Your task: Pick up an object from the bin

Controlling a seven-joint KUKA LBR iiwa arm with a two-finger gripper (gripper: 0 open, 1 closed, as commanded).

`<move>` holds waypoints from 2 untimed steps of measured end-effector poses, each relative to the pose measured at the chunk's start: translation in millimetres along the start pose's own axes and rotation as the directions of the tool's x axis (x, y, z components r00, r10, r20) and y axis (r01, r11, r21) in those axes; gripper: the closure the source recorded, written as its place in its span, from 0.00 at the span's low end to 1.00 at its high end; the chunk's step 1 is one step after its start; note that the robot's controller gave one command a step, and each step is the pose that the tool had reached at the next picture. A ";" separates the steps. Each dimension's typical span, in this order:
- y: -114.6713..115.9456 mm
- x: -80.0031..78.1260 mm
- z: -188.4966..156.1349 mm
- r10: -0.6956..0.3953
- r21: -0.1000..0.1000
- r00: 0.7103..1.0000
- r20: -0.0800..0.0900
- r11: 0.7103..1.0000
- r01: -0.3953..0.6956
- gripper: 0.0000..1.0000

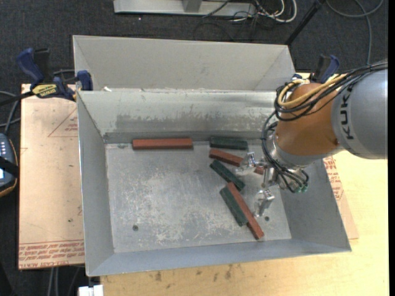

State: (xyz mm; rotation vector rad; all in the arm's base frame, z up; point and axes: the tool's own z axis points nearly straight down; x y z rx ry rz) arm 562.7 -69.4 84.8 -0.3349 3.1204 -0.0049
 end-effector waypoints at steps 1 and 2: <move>58.3 -29.6 -7.9 -0.075 0.002 0.997 0.012 0.997 0.075 1.00; 58.2 -29.6 -7.8 -0.075 0.002 0.997 0.012 0.997 0.075 1.00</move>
Offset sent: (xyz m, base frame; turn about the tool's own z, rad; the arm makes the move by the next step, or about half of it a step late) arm 0.0000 0.0000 0.0000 0.0000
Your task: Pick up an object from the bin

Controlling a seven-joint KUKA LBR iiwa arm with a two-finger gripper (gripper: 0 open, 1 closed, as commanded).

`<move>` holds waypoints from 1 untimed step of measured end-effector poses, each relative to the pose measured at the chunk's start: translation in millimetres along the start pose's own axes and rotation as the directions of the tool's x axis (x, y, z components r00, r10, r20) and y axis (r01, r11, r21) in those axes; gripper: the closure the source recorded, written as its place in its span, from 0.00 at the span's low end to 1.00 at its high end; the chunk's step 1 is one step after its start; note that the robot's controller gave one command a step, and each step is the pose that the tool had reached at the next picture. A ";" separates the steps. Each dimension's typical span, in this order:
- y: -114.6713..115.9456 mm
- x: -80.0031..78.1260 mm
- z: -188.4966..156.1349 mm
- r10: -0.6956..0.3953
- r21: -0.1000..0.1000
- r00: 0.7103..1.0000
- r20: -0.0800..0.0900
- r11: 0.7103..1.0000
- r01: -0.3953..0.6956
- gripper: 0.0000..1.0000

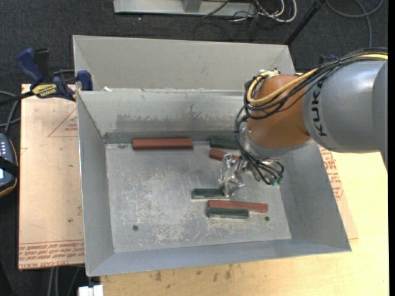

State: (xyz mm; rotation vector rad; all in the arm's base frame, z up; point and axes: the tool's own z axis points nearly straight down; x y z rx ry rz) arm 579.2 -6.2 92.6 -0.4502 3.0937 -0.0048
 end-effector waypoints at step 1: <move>7.6 -15.9 -39.5 0.130 -0.004 0.991 -0.009 0.991 -0.130 0.00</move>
Offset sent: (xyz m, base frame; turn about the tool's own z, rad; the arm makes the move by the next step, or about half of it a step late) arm 0.0000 0.0000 0.0000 0.0000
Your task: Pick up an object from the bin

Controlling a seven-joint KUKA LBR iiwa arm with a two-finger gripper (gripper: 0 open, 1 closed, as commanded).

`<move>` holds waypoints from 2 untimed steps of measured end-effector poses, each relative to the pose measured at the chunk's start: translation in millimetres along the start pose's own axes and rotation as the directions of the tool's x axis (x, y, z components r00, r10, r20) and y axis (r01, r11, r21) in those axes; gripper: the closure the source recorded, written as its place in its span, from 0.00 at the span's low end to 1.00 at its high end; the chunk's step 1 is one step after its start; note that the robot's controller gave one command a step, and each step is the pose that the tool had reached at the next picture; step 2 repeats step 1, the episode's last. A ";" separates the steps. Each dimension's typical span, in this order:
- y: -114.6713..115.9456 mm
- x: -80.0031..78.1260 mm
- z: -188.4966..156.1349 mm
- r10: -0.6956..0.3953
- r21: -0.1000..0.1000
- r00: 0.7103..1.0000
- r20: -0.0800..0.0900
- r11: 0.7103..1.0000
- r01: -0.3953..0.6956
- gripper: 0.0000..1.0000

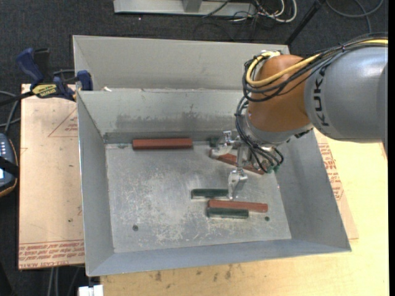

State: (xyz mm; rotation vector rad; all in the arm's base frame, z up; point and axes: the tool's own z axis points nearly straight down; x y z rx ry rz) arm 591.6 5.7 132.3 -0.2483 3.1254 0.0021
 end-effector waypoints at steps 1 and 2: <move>-0.1 1.0 1.3 0.000 0.000 1.000 -0.003 1.000 0.000 0.00; -0.1 1.0 1.3 0.000 0.000 1.000 -0.003 1.000 0.000 0.00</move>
Offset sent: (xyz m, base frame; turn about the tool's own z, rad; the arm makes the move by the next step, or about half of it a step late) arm -0.0646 -0.0028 -0.0623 -0.1038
